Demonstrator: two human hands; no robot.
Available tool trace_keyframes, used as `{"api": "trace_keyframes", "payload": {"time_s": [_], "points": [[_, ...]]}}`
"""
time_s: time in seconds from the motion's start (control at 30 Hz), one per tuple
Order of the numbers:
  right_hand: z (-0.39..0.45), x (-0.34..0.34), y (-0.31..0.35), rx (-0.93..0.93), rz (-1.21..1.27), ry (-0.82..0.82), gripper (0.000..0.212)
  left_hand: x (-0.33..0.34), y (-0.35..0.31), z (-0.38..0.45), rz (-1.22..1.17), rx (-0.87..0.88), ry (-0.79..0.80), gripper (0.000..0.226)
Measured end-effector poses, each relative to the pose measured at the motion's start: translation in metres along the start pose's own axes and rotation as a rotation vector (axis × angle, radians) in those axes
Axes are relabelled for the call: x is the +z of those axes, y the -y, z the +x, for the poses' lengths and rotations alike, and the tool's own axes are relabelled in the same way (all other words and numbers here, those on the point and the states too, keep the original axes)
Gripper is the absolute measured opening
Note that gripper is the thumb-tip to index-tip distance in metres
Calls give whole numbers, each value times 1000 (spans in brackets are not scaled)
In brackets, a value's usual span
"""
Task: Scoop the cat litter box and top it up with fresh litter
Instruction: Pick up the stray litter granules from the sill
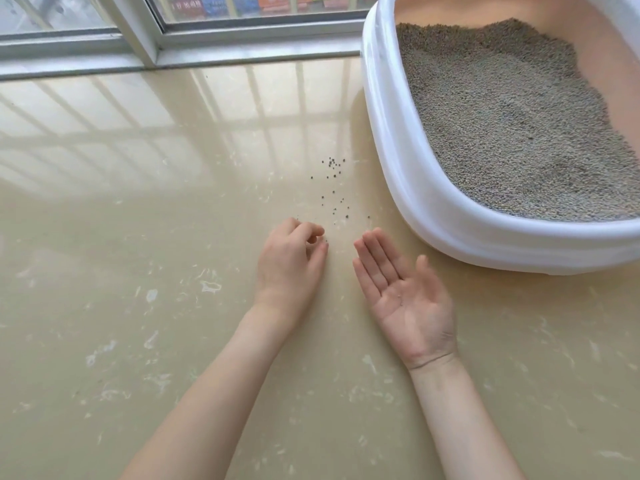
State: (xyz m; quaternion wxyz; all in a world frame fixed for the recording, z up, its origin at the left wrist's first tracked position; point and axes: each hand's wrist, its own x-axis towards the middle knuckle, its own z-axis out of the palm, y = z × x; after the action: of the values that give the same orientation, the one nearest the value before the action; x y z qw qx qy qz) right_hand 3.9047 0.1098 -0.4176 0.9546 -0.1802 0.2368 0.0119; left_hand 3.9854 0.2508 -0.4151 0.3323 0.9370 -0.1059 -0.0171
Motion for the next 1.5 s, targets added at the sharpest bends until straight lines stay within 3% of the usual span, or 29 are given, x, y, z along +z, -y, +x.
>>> {"api": "trace_keyframes", "payload": {"time_s": [0.13, 0.3, 0.4, 0.5, 0.67, 0.8, 0.97, 1.3, 1.5], "points": [[3, -13, -3, 56, 276, -13, 58, 4, -2, 7, 131, 92, 4, 6], [5, -20, -3, 32, 301, 24, 45, 11, -6, 8, 237, 162, -22, 25], [7, -20, -4, -1, 217, -3, 44, 6, -22, -4, 11, 117, -12, 15], [8, -18, -5, 30, 222, 28, 43, 0, -51, -33, -211, 211, 5, 16], [7, -19, -4, 91, 256, 84, 59, 20, -58, -56, -100, 463, 21, 24], [9, -21, -3, 111, 327, 82, 51, 13, -48, -43, -202, 342, -41, 13], [8, -20, -3, 86, 368, 45, 56, 11, -14, -4, -87, 72, -107, 9], [9, -19, -3, 111, 392, 30, 62, 34, -21, 45, 202, 214, -93, 6], [10, -17, -3, 106, 403, 11, 59, 35, -30, 49, 129, 257, -49, 6]]}}
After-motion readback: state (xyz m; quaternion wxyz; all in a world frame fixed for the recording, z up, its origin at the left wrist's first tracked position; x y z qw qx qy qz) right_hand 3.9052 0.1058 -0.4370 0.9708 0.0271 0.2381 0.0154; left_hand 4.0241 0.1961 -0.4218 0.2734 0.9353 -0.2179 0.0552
